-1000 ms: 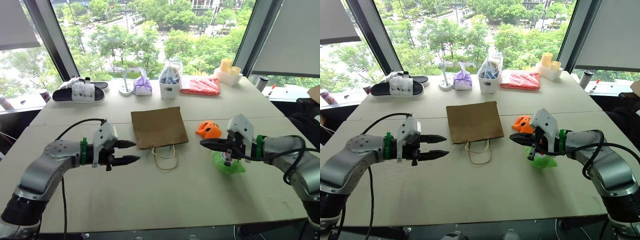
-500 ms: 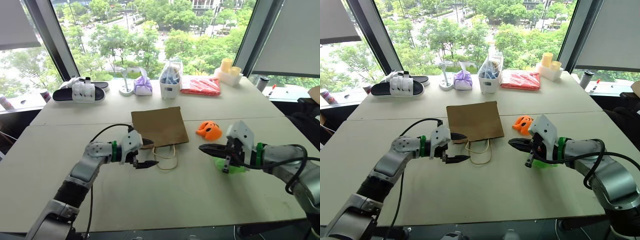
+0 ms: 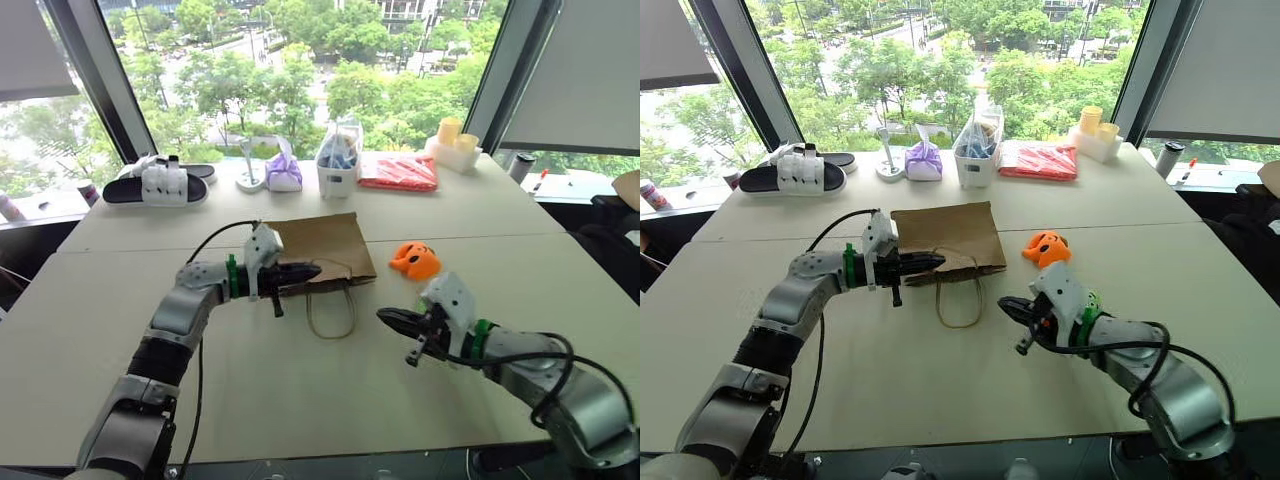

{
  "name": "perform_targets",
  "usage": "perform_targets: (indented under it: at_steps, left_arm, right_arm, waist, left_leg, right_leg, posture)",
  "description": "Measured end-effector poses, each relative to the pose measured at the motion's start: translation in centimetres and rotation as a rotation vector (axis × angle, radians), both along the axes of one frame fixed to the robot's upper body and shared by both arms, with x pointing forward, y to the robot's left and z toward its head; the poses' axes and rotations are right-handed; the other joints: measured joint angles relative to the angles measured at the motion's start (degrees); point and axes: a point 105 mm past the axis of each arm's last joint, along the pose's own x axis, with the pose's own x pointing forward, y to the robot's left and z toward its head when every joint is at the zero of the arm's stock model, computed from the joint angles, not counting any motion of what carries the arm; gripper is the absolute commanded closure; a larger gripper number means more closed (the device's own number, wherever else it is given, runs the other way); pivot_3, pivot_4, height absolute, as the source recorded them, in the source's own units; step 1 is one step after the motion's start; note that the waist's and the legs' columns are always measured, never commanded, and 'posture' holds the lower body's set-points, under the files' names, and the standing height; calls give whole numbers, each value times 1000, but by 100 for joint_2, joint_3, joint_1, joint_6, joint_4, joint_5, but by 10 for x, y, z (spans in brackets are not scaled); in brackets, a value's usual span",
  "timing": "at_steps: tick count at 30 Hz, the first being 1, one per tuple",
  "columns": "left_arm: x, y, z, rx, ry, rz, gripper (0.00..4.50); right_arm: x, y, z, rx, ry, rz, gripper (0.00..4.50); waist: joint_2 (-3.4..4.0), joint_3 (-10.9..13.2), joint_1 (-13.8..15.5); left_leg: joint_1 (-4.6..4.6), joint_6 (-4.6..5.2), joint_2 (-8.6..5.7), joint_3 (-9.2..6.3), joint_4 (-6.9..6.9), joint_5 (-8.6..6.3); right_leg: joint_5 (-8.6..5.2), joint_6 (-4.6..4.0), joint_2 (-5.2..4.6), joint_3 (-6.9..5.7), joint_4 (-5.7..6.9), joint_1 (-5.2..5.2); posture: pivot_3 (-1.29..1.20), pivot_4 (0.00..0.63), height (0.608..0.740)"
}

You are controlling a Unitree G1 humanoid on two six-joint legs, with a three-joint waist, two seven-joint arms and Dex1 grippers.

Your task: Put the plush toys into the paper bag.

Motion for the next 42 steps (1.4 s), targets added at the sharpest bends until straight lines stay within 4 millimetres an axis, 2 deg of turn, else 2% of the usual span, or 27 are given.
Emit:
perform_targets:
  at_steps: [1, 4, 7, 9, 12, 17, 23, 25, 27, 30, 34, 36, 39, 42]
  left_arm:
    - [-1, -2, 6, -22, 8, -9, 4433]
    - [-9, -3, 23, -79, 37, -33, 4433]
    - [-18, -8, 31, -100, 63, -66, 4433]
    - [-22, -4, 34, -107, 82, -65, 4433]
    - [-27, 0, 40, -131, 105, -60, 4433]
    - [-23, 6, 64, -274, 137, 16, 4433]
    - [-5, 29, 134, -512, 51, 147, 4433]
    - [5, 42, 157, -595, 49, 195, 4433]
    - [4, 47, 167, -616, 34, 200, 4433]
    - [-3, 40, 154, -584, 58, 160, 4433]
    - [-20, 13, 85, -461, 189, 96, 4433]
    - [-26, 4, 62, -427, 242, 87, 4433]
    - [-32, -2, 58, -403, 205, 90, 4433]
    - [-35, -6, 60, -422, 174, 91, 4500]
  right_arm:
    - [4, 4, -5, -2, 5, -14, 4500]
    - [33, 33, -17, 8, 5, -61, 4500]
    - [54, 64, -24, -23, -23, -27, 4500]
    - [67, 75, -30, -35, -39, -43, 4500]
    - [90, 77, -42, -78, -56, -123, 4500]
    - [106, 85, -42, -105, -90, -132, 4500]
    - [106, 87, -44, -93, -79, -108, 4500]
    - [105, 87, -45, -94, -78, -95, 4500]
    - [103, 88, -45, -92, -79, -85, 4500]
    - [99, 86, -46, -87, -77, -77, 4500]
    - [96, 67, -41, -74, -61, -128, 4500]
    - [93, 50, -31, -75, -70, -161, 4500]
    - [82, 26, -1, -77, -123, -186, 4500]
    - [57, -5, 21, -91, -127, -195, 3635]
  waist:
    - [1, -1, -24]
    - [1, -1, -125]
    - [2, -2, -125]
    - [2, -2, -123]
    - [2, -2, -95]
    - [1, -2, -105]
    - [2, -5, -114]
    - [0, -5, -116]
    - [1, -5, -137]
    - [3, -7, -199]
    - [5, -9, -224]
    - [4, -7, -220]
    - [5, -8, -205]
    - [5, -9, -130]
  left_leg:
    - [0, -1, 0, 0, 0, 0]
    - [5, -9, 1, -1, -6, 5]
    - [7, -46, 2, -3, -17, 26]
    - [7, -47, 2, -2, -19, 26]
    - [2, -48, 0, -4, -17, 27]
    - [2, -52, 1, -7, -16, 30]
    - [6, -53, 0, -6, -17, 30]
    - [6, -54, -1, -5, -17, 30]
    - [6, -53, -1, -5, -18, 30]
    - [7, -53, -1, -7, -22, 29]
    - [0, -52, -2, -9, -19, 28]
    - [-12, -53, -3, -7, -15, 30]
    - [-10, -53, -2, -6, -15, 30]
    - [-9, -43, -2, -6, -16, 24]
  right_leg:
    - [0, 0, 0, 0, 0, 0]
    - [1, -1, 2, 6, 3, -6]
    - [0, -1, 6, 4, 4, -8]
    - [0, -1, 6, 4, 4, -11]
    - [1, -2, 4, 5, 2, -11]
    - [1, -2, 5, 5, 3, -13]
    - [1, -3, 6, 4, 5, -11]
    - [1, -3, 7, 4, 5, -11]
    - [1, -2, 7, 4, 5, -12]
    - [1, -2, 3, 5, 7, -11]
    - [2, -2, 1, 6, 6, -14]
    - [2, -2, 1, 7, 6, -26]
    - [2, -2, 4, 6, 8, -25]
    - [1, -2, 4, 5, 1, -19]
  posture:
    - [0, 150, 740]
    - [0, 150, 740]
    - [0, 150, 740]
    - [0, 150, 740]
    - [0, 150, 740]
    - [0, 150, 740]
    - [0, 150, 740]
    - [0, 150, 740]
    - [0, 150, 740]
    - [0, 150, 740]
    - [0, 150, 740]
    - [0, 150, 740]
    - [0, 150, 740]
    - [0, 150, 740]
